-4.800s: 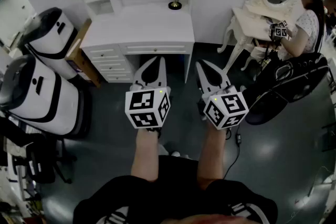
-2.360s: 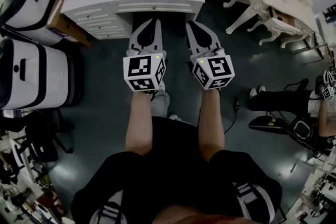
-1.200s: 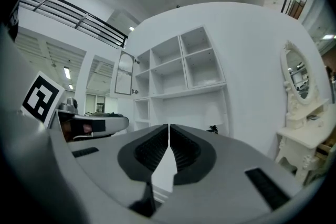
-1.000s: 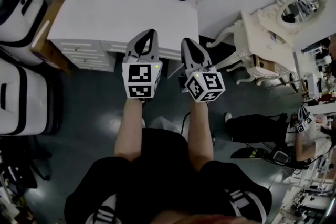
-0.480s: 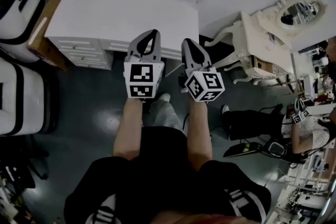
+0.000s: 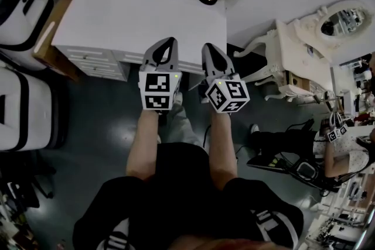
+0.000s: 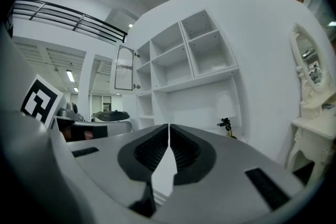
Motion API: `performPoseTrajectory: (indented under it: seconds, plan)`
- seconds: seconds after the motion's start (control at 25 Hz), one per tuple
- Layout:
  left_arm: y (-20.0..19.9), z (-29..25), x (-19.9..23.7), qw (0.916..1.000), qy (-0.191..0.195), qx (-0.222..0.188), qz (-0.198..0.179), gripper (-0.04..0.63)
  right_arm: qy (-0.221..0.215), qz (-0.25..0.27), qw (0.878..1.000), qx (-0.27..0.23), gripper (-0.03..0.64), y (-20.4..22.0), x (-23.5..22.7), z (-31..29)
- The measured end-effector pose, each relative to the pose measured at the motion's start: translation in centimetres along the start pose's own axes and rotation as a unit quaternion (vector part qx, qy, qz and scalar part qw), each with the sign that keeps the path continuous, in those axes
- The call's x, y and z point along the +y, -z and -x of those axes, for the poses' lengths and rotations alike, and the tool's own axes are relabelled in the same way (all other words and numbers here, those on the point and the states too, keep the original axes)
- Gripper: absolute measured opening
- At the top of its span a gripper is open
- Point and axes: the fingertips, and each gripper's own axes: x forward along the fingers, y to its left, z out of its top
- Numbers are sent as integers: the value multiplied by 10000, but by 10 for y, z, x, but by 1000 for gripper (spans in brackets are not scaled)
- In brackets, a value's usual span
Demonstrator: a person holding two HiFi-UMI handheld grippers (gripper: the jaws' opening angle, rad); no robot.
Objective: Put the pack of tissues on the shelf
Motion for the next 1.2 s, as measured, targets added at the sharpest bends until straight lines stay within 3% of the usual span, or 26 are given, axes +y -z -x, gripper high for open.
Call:
performPoseTrajectory:
  seconds: [0.16, 0.36, 0.72, 1.2]
  plan:
    - [14, -35, 12, 9999, -85, 132, -16, 11, -122, 140, 9998, 7, 28, 12, -16, -29]
    - [24, -109, 17, 9996, -3, 280, -59, 11, 127, -43, 9997, -205, 28, 12, -81, -79]
    - [36, -207, 4, 9981, 88, 586, 144, 11, 351, -20, 9994, 49, 28, 11, -166, -126]
    - [4, -309, -19, 9985, 266, 474, 72, 11, 534, 63, 9985, -50, 28, -29, -261, -168]
